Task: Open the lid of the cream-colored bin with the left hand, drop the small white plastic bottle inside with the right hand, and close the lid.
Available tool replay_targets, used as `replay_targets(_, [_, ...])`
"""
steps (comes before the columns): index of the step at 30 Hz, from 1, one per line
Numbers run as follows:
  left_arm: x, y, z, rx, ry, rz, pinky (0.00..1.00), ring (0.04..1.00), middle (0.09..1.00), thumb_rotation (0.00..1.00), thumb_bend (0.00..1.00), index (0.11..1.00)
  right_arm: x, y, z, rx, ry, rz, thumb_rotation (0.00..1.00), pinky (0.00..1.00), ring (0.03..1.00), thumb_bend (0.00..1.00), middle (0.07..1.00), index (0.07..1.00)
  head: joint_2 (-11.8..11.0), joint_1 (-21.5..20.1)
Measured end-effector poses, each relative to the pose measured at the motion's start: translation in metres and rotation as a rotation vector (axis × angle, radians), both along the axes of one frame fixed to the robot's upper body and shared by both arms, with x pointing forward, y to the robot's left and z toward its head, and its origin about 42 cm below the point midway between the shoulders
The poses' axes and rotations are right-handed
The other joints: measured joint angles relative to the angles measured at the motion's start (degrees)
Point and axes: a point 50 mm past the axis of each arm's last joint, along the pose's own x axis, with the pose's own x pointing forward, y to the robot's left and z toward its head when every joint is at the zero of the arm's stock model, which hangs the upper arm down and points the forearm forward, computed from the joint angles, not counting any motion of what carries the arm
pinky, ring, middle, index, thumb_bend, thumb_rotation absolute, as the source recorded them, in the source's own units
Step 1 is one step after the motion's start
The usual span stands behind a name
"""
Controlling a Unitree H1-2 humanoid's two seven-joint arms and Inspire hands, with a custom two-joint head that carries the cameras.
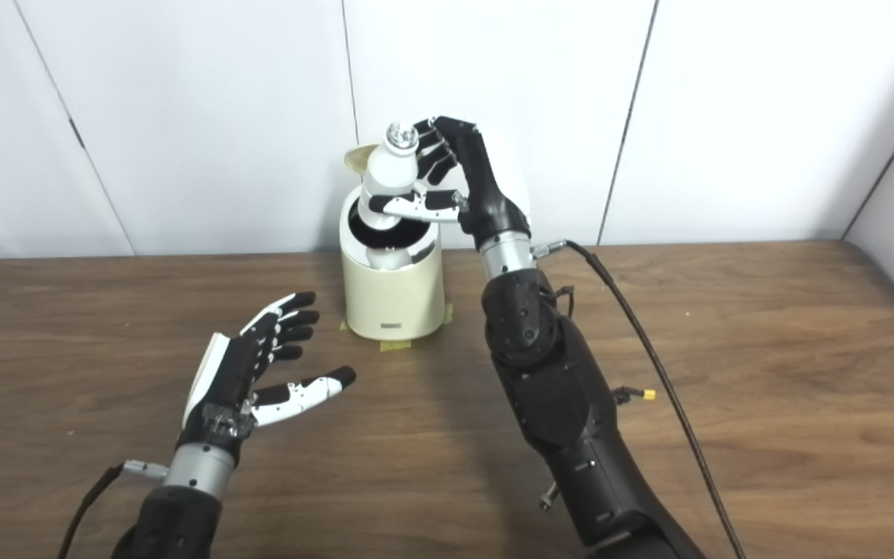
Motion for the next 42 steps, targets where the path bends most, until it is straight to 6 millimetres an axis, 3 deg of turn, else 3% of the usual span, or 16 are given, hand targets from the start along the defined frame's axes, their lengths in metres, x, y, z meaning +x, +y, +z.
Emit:
replay_targets(27, [0.000,0.000,0.000,-0.008,0.000,0.000,0.77,0.803,0.808,0.13,0.74,0.873,0.005,0.014,-0.022,-0.154,-0.080,0.004,0.00,0.35,0.418,0.50,0.500,0.483,0.1,-1.8])
replay_targets(42, [0.000,0.002,0.000,-0.005,0.001,0.000,0.78,0.800,0.797,0.13,0.74,0.871,0.005,0.013,-0.018,-0.224,-0.199,-0.007,0.00,0.35,0.412,0.50,0.498,0.508,0.1,-1.9])
